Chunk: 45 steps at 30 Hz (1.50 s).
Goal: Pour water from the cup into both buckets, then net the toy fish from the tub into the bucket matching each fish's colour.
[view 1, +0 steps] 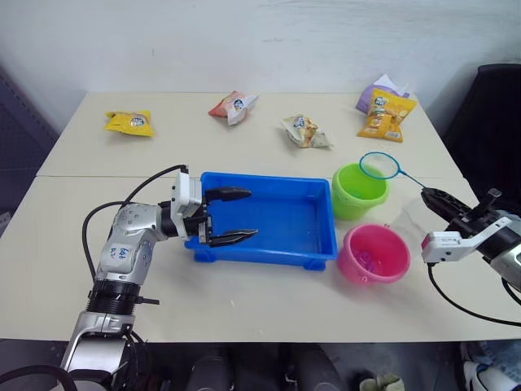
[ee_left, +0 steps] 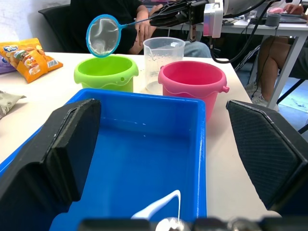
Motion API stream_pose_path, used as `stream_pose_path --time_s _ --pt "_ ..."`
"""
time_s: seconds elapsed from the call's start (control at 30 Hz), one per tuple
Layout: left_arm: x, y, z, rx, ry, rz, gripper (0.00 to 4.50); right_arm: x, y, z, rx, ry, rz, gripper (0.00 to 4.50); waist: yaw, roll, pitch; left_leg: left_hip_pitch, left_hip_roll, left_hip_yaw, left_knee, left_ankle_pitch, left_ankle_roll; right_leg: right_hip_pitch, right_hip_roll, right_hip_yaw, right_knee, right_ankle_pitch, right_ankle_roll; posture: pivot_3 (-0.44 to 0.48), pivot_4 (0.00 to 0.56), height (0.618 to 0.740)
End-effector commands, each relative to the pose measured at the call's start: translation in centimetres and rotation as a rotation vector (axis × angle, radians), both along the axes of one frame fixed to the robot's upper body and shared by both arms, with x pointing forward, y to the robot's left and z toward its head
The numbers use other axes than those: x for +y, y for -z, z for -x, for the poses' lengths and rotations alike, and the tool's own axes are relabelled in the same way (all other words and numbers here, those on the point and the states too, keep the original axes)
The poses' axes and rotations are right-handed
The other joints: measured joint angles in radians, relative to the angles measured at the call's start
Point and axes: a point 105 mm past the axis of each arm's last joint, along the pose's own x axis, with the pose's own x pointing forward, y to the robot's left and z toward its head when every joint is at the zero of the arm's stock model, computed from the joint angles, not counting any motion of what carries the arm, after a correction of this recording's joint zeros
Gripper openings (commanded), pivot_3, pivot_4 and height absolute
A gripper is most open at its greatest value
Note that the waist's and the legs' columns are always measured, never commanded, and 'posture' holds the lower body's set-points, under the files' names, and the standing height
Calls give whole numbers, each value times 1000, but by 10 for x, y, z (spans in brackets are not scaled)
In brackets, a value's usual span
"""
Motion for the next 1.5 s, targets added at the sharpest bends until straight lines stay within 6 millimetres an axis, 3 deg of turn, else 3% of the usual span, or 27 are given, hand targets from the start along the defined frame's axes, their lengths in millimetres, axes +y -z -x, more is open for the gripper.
stream_pose_path --time_s 0.03,0.13,0.23,0.37,0.43,0.53,0.67,0.9,1.03,1.13,1.4,1.5 --pt "4 -6 1 -30 -6 8 4478 3 -21 3 -15 -12 -107 0 0 0 0 0 0 0 0 0 0 0 0 0 0 0 0 0 150 740" --pt "15 -11 3 -29 -8 17 4478 -5 -34 -1 29 54 -296 0 -2 0 0 0 0 0 0 0 0 0 0 0 0 0 0 0 150 740" --pt "25 -30 12 -42 37 59 4478 11 -37 -1 183 -14 -527 0 -3 0 0 0 1 0 0 0 0 0 1 0 0 0 0 0 150 740" --pt "40 -48 17 -71 17 44 4478 52 -45 15 357 -205 -696 0 1 0 0 0 1 -2 0 0 1 0 1 -1 0 0 0 0 150 740" --pt "45 -53 28 -93 41 -14 4478 78 -34 27 557 -284 -815 0 2 0 0 0 2 -4 0 -1 1 2 1 -2 -1 0 0 0 150 740" --pt "44 -62 50 -86 117 -74 4478 120 -19 52 824 -389 -854 0 2 0 0 -1 1 -5 0 -2 3 3 -1 -3 -2 0 0 0 150 740" --pt "56 -47 72 -29 172 -196 4478 167 -6 88 1097 -517 -885 0 0 0 0 -1 0 -6 -1 -2 4 3 -3 -3 -2 0 0 0 150 740" --pt "93 8 112 213 199 -341 4478 208 46 104 1277 -530 -813 0 0 -1 0 -1 0 -7 -3 -3 4 2 -3 -4 -3 -1 -2 0 150 740" --pt "101 20 124 275 175 -377 4478 233 71 111 1345 -596 -747 0 2 -2 -1 -1 -1 -9 -3 -5 9 2 -5 -6 -3 -1 -2 0 150 740" --pt "103 23 131 312 152 -382 4478 242 88 105 1390 -571 -803 0 1 -3 -1 -1 -1 -9 -4 -5 9 2 -5 -6 -4 -1 -2 0 150 740" --pt "103 21 132 340 107 -392 4478 252 140 101 1456 -571 -717 0 -2 -3 -2 0 -1 -9 -6 -5 8 2 -6 -7 -4 -2 -3 0 150 740" --pt "106 20 130 330 93 -404 4500 255 139 89 1409 -585 -734 1137 -4 -3 -2 0 -1 -9 -7 -5 8 1 -5 -7 -3 -2 -4 0 150 740"
